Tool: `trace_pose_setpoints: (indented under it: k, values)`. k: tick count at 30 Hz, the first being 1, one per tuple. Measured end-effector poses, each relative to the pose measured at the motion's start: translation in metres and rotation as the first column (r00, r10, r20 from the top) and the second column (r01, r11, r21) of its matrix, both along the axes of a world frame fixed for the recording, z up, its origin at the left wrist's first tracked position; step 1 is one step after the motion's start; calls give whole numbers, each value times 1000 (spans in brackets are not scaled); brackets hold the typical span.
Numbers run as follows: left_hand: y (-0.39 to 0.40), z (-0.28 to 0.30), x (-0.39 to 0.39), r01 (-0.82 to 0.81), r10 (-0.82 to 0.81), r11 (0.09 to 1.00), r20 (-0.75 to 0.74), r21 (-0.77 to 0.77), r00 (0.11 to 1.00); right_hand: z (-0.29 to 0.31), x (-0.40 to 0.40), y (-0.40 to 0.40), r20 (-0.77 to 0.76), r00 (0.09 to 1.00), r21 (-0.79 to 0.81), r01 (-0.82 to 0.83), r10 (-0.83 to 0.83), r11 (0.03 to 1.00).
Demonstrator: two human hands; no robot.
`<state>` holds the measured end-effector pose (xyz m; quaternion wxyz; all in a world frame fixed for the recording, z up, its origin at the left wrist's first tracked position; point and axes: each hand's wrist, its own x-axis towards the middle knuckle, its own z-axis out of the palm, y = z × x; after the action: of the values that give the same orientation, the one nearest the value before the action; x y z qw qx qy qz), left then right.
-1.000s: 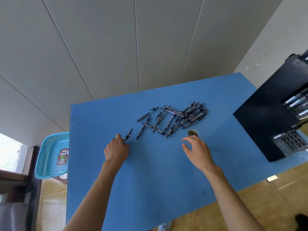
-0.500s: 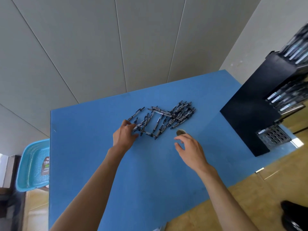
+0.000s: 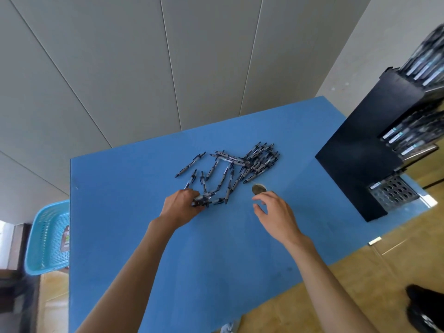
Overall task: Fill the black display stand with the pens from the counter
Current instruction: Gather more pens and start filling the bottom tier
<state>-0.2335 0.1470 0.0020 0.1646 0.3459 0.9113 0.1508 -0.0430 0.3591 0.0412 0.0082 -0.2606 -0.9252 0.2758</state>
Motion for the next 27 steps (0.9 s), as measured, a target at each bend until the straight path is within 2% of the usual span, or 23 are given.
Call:
trace_pose_setpoints:
  k: [4,9,14,16,18,21,22,24,27]
  values:
    - [-17,11,4,13,8,994,186,-110,983,0,-3,-2,1,1000,1,-16,16,1000]
    - [-29,28,-1,-96,125,992,467,-85,875,-3,-4,-2,1,999,11,-40,40,999]
    - [-50,30,-13,-145,233,970,588,-193,775,-2,-6,-3,9,998,18,-54,54,998]
    - [-60,31,-17,-172,286,954,578,-245,764,-2,-6,-2,10,998,24,-56,55,998]
    - [-66,33,-19,-200,320,939,499,-280,805,-1,-6,-1,4,999,26,-55,54,998]
    - [-66,27,-17,-316,367,918,212,-239,906,0,-7,0,-3,999,27,-54,54,998]
    - [-60,25,-13,-383,407,908,142,-170,902,1,-8,0,-2,998,27,-55,55,998]
    - [-44,20,-5,-503,503,864,105,-30,858,1,-9,0,-1,998,28,-56,56,998]
    - [-19,14,2,-578,576,816,80,-5,813,0,-13,-2,-2,998,34,-63,63,997]
